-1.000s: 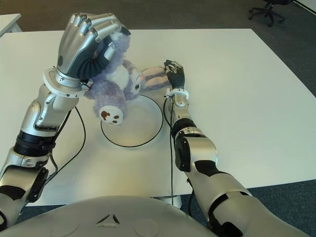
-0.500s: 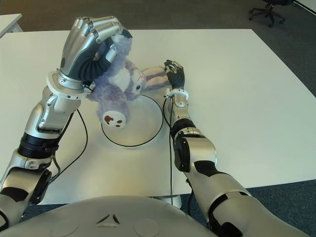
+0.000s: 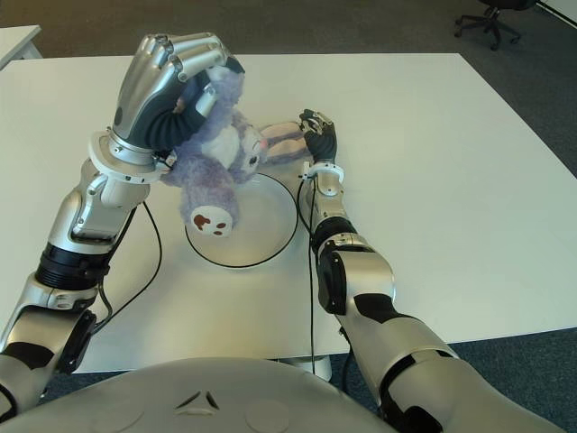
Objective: Put the doll into the plate.
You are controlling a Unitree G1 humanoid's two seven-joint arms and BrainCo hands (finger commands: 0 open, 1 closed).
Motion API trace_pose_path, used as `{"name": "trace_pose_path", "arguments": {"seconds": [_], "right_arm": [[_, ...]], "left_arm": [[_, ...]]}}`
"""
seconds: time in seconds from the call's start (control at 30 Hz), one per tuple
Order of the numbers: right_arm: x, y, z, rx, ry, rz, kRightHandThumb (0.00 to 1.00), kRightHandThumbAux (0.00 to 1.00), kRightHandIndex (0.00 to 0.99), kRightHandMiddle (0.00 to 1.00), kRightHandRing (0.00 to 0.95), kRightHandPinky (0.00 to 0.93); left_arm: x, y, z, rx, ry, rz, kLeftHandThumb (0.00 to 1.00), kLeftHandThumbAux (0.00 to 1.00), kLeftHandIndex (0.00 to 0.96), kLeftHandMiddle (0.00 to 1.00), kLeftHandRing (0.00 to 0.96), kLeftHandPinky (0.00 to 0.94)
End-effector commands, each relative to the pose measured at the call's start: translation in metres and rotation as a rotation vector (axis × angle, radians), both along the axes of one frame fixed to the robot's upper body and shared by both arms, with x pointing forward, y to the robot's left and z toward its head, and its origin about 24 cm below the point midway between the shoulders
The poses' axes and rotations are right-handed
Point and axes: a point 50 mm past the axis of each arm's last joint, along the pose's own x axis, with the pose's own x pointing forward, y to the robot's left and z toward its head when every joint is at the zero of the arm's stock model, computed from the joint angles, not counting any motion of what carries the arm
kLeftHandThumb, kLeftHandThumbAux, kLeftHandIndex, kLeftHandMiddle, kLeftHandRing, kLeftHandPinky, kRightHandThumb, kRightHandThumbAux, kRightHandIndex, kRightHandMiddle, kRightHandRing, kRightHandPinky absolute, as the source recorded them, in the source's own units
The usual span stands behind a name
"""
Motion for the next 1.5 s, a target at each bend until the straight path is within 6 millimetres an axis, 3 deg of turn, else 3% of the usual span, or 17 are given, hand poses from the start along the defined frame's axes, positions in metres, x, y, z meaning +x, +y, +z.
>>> {"name": "trace_pose_path", "arguments": {"seconds": [0.03,0.3,0.37,0.63,0.67,0.9,0.93,0.97,1.5], "right_arm": [[-0.028,0.005,-0.051,0.026,0.206,0.001,0.693,0.726,0.399,0.214,0.214,0.255],[-0.028,0.007,-0.052,0.019,0.21,0.002,0.69,0.726,0.399,0.232,0.243,0.278],[-0.029,0.007,-0.052,0.018,0.211,0.003,0.69,0.727,0.399,0.23,0.239,0.261],[-0.029,0.008,-0.052,0.022,0.212,0.007,0.69,0.728,0.399,0.232,0.244,0.287],[-0.029,0.008,-0.052,0.022,0.213,0.008,0.69,0.728,0.399,0.235,0.249,0.292],[-0.029,0.008,-0.052,0.023,0.216,0.008,0.688,0.728,0.399,0.254,0.272,0.307],[-0.028,0.008,-0.052,0.022,0.216,0.007,0.688,0.728,0.399,0.259,0.276,0.307],[-0.028,0.008,-0.052,0.02,0.217,0.007,0.688,0.728,0.399,0.26,0.277,0.306],[-0.029,0.008,-0.052,0.016,0.212,0.007,0.688,0.727,0.399,0.27,0.286,0.31]], "left_arm": [[0.001,-0.003,-0.008,0.04,0.045,-0.007,0.927,0.652,0.386,0.542,0.605,0.612],[0.003,-0.005,-0.012,0.043,0.075,-0.016,0.95,0.648,0.379,0.52,0.596,0.631],[0.003,-0.005,-0.012,0.044,0.081,-0.019,0.949,0.649,0.376,0.519,0.585,0.595],[0.006,-0.006,-0.016,0.035,0.1,-0.02,0.95,0.645,0.385,0.534,0.594,0.722],[0.006,-0.006,-0.016,0.034,0.101,-0.019,0.949,0.644,0.43,0.474,0.546,0.739],[0.009,-0.007,-0.02,0.028,0.107,-0.007,0.948,0.642,0.446,0.459,0.523,0.775],[0.009,-0.007,-0.021,0.029,0.108,-0.006,0.875,0.652,0.441,0.482,0.677,0.794],[0.009,-0.007,-0.021,0.029,0.108,-0.004,0.857,0.655,0.439,0.488,0.717,0.799],[0.013,-0.008,-0.026,0.028,0.127,-0.008,0.85,0.655,0.439,0.491,0.749,0.794]]}}
